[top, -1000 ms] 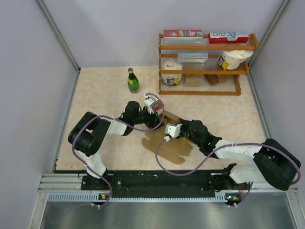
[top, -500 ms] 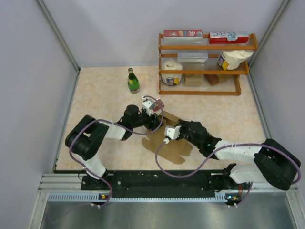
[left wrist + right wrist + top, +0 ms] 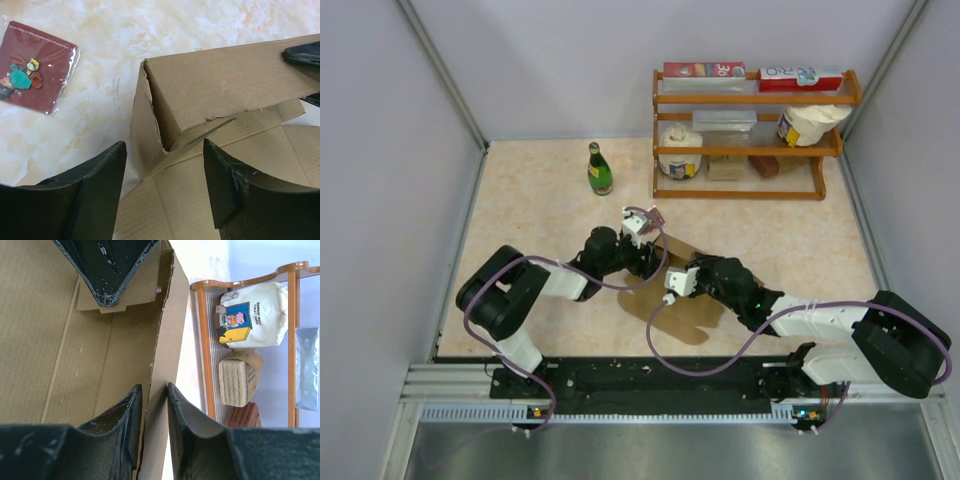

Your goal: Fold the paper box

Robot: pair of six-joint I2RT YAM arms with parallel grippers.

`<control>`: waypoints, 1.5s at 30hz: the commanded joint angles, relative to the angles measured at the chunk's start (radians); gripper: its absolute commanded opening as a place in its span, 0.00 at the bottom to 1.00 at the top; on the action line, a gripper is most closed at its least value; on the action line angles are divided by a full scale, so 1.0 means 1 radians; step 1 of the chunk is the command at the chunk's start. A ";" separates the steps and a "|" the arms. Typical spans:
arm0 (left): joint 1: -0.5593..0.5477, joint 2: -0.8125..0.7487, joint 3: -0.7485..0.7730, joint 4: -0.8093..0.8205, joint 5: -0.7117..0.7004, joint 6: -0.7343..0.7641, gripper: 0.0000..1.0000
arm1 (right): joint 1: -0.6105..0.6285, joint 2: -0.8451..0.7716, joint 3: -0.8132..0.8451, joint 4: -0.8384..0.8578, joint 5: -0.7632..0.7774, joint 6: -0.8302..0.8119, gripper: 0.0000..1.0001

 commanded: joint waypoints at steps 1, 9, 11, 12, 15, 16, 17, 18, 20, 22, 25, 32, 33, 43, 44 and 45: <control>-0.015 -0.050 -0.019 0.046 -0.084 0.015 0.67 | 0.016 -0.014 -0.008 0.009 -0.031 0.033 0.27; -0.037 -0.046 -0.016 0.060 -0.134 0.012 0.66 | 0.015 -0.025 -0.014 0.006 -0.059 0.058 0.33; -0.043 -0.041 -0.008 0.060 -0.143 0.013 0.66 | 0.016 -0.026 -0.015 0.008 -0.059 0.059 0.34; -0.044 -0.040 -0.005 0.058 -0.147 0.015 0.66 | 0.016 -0.029 -0.015 0.009 -0.060 0.061 0.34; -0.051 -0.033 0.001 0.057 -0.160 0.021 0.65 | 0.016 -0.026 -0.017 0.011 -0.065 0.064 0.34; -0.052 -0.032 0.001 0.057 -0.167 0.021 0.64 | 0.016 -0.026 -0.017 0.011 -0.065 0.064 0.34; -0.052 -0.032 -0.002 0.057 -0.172 0.021 0.64 | 0.016 -0.026 -0.017 0.011 -0.065 0.064 0.34; -0.055 -0.030 -0.005 0.063 -0.181 0.021 0.64 | 0.016 -0.025 -0.018 0.012 -0.066 0.065 0.34; -0.057 -0.029 -0.017 0.095 -0.193 0.019 0.64 | 0.016 -0.028 -0.017 0.009 -0.066 0.066 0.34; -0.064 -0.023 -0.022 0.116 -0.215 0.016 0.63 | 0.016 -0.029 -0.017 0.011 -0.066 0.064 0.34; -0.075 -0.010 -0.033 0.161 -0.247 0.015 0.63 | 0.015 -0.032 -0.014 0.005 -0.069 0.065 0.34; -0.098 0.013 -0.037 0.207 -0.293 0.024 0.63 | 0.016 -0.031 -0.008 0.002 -0.079 0.076 0.34; -0.104 0.017 -0.034 0.210 -0.302 0.031 0.63 | 0.015 -0.031 -0.008 0.003 -0.080 0.079 0.34; -0.169 0.033 -0.047 0.230 -0.494 0.104 0.60 | 0.016 -0.015 -0.002 0.018 -0.092 0.099 0.35; -0.170 0.036 -0.050 0.236 -0.506 0.104 0.59 | 0.016 -0.014 -0.002 0.020 -0.094 0.102 0.35; -0.170 0.037 -0.051 0.244 -0.512 0.104 0.59 | 0.016 -0.012 0.000 0.022 -0.094 0.105 0.35</control>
